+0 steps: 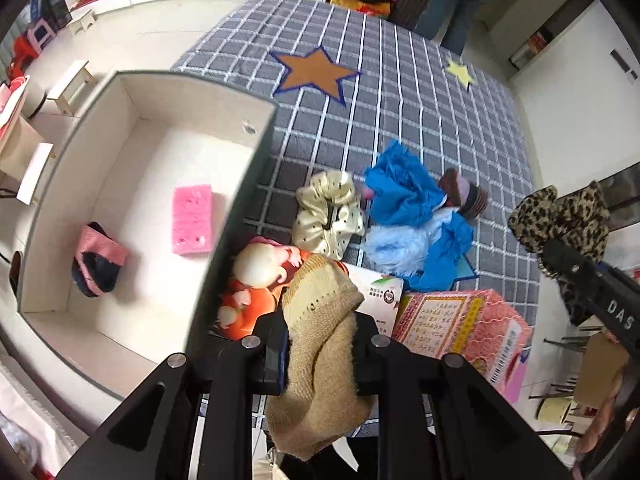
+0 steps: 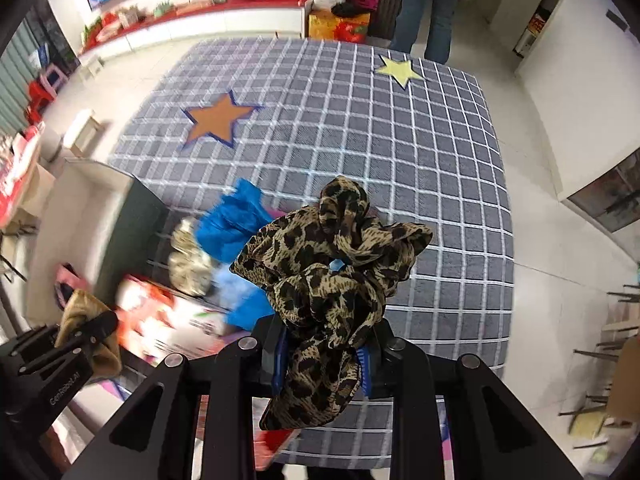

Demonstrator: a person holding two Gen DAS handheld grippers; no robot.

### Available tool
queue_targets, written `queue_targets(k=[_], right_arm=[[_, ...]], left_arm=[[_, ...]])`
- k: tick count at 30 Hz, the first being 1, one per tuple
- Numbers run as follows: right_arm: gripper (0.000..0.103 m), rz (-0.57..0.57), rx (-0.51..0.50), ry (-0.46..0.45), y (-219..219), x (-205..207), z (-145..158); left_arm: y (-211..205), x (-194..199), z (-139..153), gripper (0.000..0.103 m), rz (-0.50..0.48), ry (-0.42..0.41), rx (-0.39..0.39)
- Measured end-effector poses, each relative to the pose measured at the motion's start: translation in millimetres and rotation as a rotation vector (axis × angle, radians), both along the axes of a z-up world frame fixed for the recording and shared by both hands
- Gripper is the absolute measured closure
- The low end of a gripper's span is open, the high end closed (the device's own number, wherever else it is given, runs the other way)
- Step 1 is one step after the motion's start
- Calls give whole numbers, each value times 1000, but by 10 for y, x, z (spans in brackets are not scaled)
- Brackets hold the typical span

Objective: Organize soft objects
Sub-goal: 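Carry the beige sock and leopard scrunchie over the white box with both tools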

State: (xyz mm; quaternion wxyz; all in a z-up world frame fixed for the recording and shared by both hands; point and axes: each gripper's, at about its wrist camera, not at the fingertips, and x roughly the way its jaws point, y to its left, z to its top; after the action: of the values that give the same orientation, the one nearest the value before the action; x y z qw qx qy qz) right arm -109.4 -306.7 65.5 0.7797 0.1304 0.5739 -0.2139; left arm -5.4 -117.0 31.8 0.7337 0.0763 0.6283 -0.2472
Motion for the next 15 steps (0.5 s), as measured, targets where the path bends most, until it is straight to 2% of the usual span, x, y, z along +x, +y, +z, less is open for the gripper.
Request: queue_targets(k=[6, 15], right_arm=[[75, 29, 3, -11, 320, 111, 112], [75, 155, 18, -29, 969, 377, 111]], left_arm=[[202, 40, 263, 81, -9, -56, -22], [817, 199, 163, 80, 118, -49, 13]])
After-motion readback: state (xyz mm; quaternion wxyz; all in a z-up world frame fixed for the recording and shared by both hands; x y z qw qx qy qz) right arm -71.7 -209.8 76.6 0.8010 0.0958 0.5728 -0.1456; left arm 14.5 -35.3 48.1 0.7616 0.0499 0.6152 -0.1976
